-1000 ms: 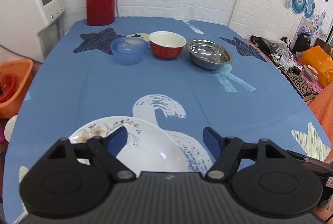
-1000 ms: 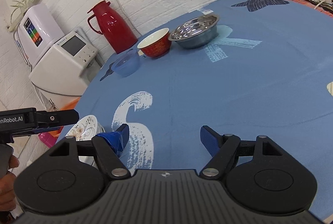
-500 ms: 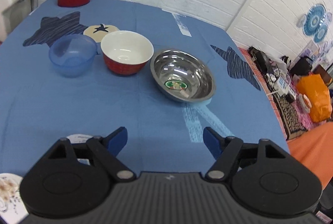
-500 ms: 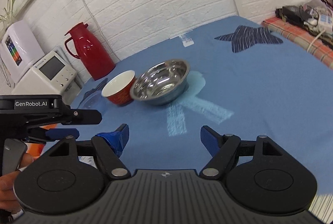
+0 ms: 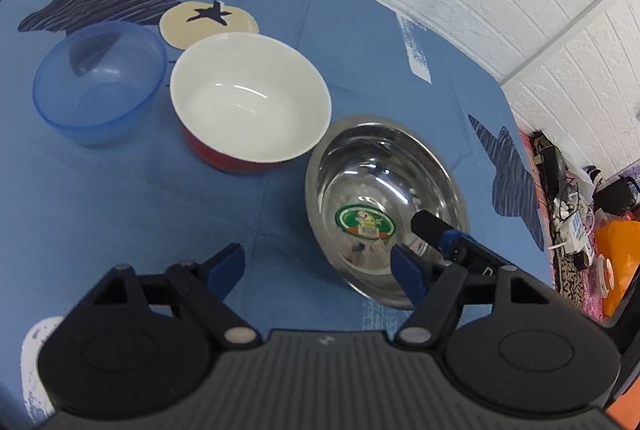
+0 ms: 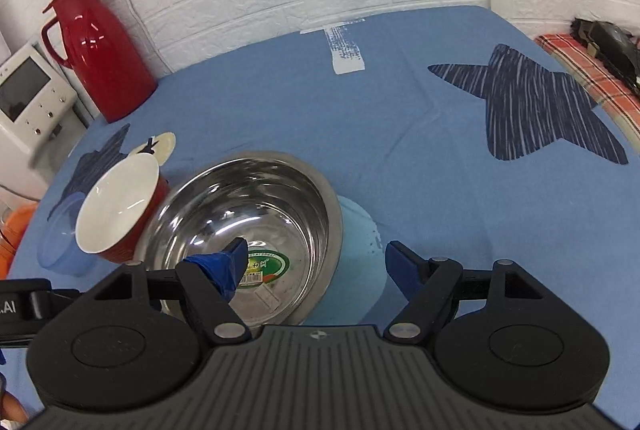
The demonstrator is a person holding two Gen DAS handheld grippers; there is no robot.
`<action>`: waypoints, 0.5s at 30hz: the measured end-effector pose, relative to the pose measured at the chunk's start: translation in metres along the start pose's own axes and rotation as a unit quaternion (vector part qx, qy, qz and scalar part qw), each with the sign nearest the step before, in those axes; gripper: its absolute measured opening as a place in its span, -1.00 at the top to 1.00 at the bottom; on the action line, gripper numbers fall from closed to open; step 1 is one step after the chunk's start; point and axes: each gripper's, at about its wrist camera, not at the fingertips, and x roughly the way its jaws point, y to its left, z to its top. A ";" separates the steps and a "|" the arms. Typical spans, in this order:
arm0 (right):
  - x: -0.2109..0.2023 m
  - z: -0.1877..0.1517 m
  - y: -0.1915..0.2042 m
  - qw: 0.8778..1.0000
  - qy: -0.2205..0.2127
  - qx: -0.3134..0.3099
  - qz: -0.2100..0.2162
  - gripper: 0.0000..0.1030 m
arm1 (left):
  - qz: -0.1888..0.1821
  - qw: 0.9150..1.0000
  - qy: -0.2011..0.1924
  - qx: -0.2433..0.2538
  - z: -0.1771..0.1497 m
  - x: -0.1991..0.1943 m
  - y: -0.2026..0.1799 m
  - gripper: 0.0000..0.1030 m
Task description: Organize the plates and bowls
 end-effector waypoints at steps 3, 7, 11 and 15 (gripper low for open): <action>0.010 0.001 0.005 1.000 0.004 -0.027 -0.007 -0.21 | 0.001 1.000 0.005 -0.009 0.002 0.012 0.003 -0.43; 0.020 0.001 0.008 0.999 0.011 -0.033 -0.004 -0.20 | 0.011 1.000 0.003 -0.009 0.002 0.023 0.004 -0.42; 0.023 0.000 0.013 0.999 -0.002 -0.044 -0.003 -0.07 | 0.023 1.000 -0.007 0.008 0.002 0.025 0.002 0.00; 0.015 -0.011 0.027 0.998 0.002 -0.067 0.014 0.13 | 0.012 0.999 0.001 0.048 -0.002 0.019 -0.003 0.86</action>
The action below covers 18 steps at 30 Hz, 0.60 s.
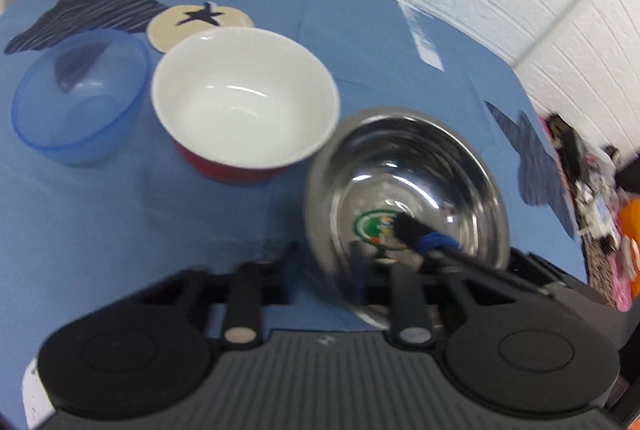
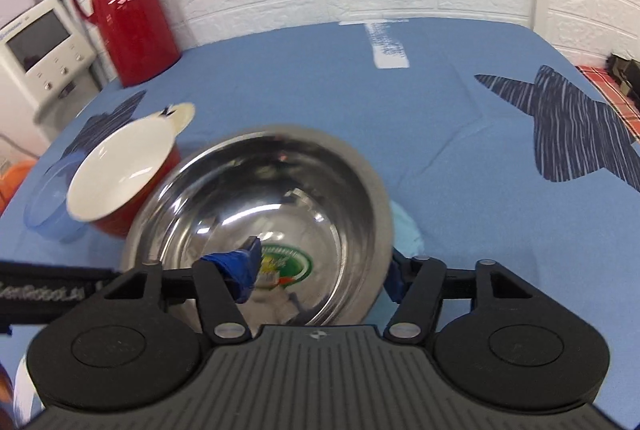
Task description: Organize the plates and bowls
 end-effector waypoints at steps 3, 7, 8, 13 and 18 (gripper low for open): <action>-0.018 -0.014 0.010 1.000 -0.001 0.004 0.006 0.18 | 0.013 1.000 -0.009 0.027 -0.013 -0.018 -0.005 0.89; -0.047 -0.040 0.019 0.999 0.012 0.024 0.023 0.12 | 0.002 0.998 -0.011 0.065 -0.044 -0.054 -0.006 0.88; -0.057 -0.048 0.022 0.999 0.010 0.024 0.023 0.10 | -0.002 0.997 -0.011 0.074 -0.053 -0.063 -0.006 0.88; -0.113 -0.100 0.051 1.000 0.000 -0.012 0.010 0.07 | -0.020 0.993 -0.004 0.114 -0.117 -0.109 0.005 0.87; -0.148 -0.147 0.066 1.000 0.003 -0.009 0.016 0.05 | -0.038 0.991 -0.001 0.130 -0.172 -0.140 0.022 0.85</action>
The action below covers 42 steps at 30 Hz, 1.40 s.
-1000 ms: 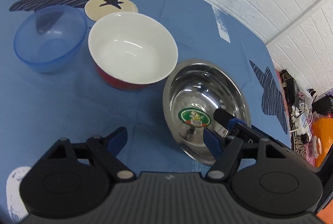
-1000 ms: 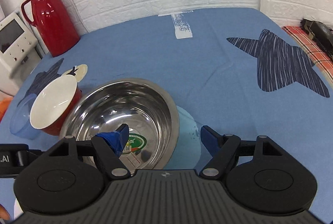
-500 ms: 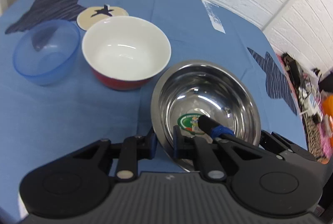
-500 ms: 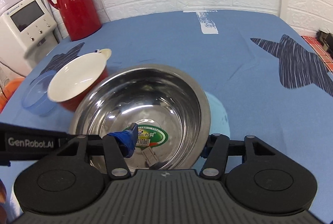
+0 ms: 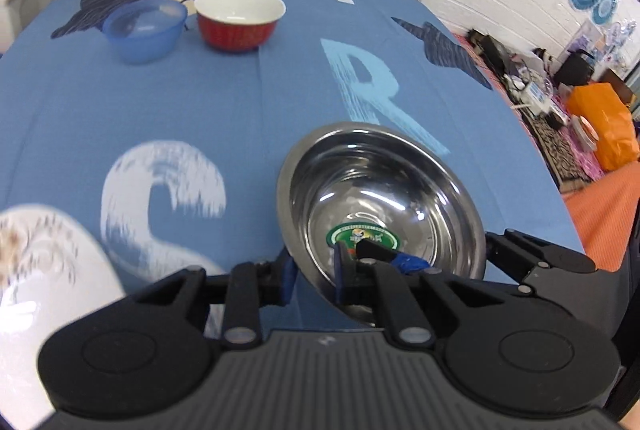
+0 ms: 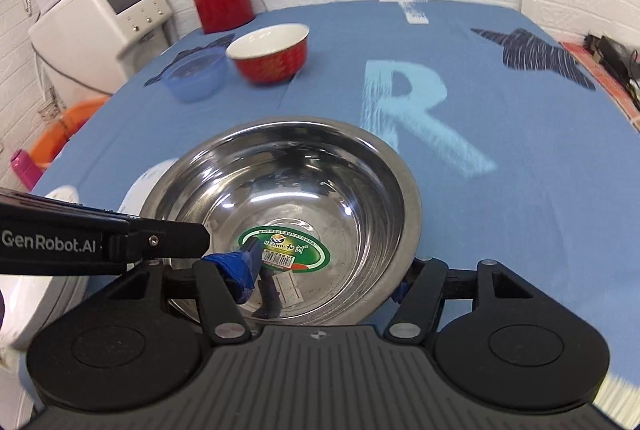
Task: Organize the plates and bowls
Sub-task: 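Lift and carry the steel bowl with both tools toward the plate stack, then open both tools and withdraw from the steel bowl on the stack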
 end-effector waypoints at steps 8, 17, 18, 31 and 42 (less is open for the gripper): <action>-0.028 -0.036 0.013 0.999 -0.028 0.000 -0.021 0.03 | -0.025 1.000 -0.012 0.006 -0.040 -0.017 -0.002 0.85; -0.025 -0.060 0.012 0.999 -0.024 0.000 -0.021 0.02 | -0.045 0.999 0.016 -0.014 -0.054 0.005 0.008 0.82; -0.026 -0.062 0.012 0.999 -0.024 0.001 -0.022 0.02 | -0.051 0.998 0.019 -0.022 -0.054 0.006 0.010 0.65; -0.075 -0.069 -0.049 0.984 -0.090 0.152 -0.023 0.02 | -0.050 0.997 -0.064 -0.019 -0.032 -0.054 0.020 -0.39; -0.051 0.008 -0.050 0.990 -0.064 0.124 0.034 0.01 | -0.030 0.988 -0.073 -0.131 0.063 -0.039 0.084 -0.40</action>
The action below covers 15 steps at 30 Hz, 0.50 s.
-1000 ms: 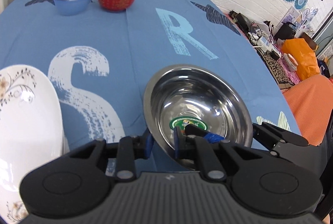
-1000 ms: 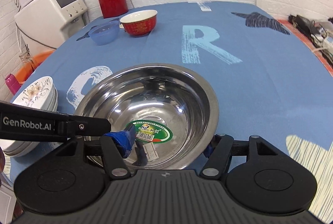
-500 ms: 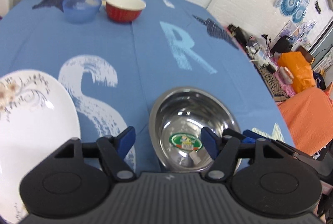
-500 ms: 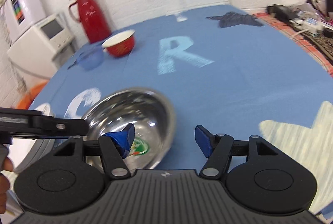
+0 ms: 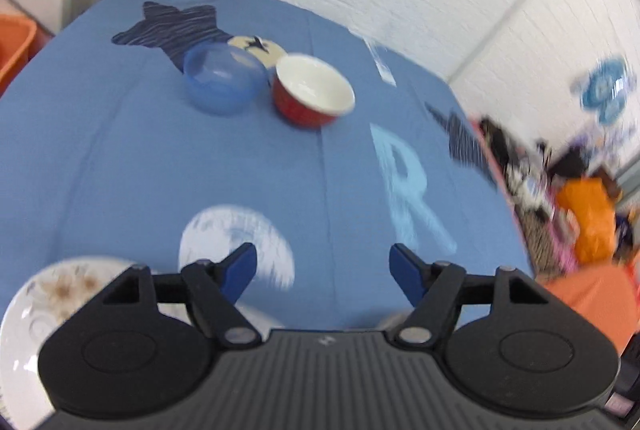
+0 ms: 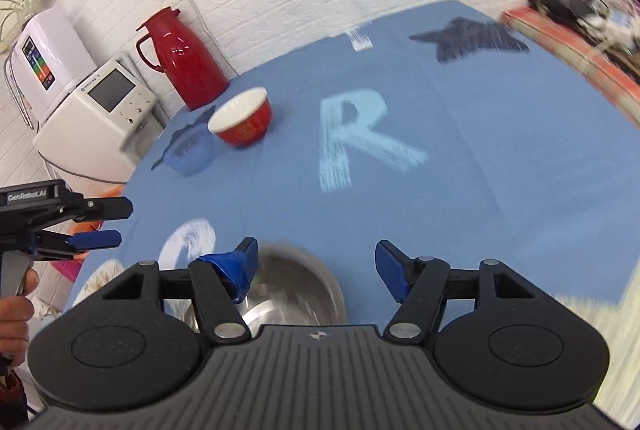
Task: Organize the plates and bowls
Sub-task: 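Open both tools and withdraw from the steel bowl on the stack, then grasp the red-and-white bowl rim with the left tool while the right tool grasps it too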
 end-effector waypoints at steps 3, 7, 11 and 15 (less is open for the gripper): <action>0.031 0.047 0.017 1.000 0.001 -0.030 -0.007 0.00 | 0.001 0.997 -0.023 -0.070 0.034 0.022 -0.001 -0.40; 0.095 0.101 0.033 0.998 0.030 -0.047 -0.006 0.00 | 0.022 0.989 -0.036 -0.143 0.056 0.065 -0.001 -0.40; 0.165 0.132 0.042 0.996 0.060 -0.069 -0.025 -0.01 | 0.068 0.980 -0.049 -0.181 0.072 0.099 0.008 -0.40; 0.221 0.149 0.049 0.994 0.076 -0.079 -0.020 -0.01 | 0.073 0.976 -0.045 -0.198 0.090 0.121 0.019 -0.40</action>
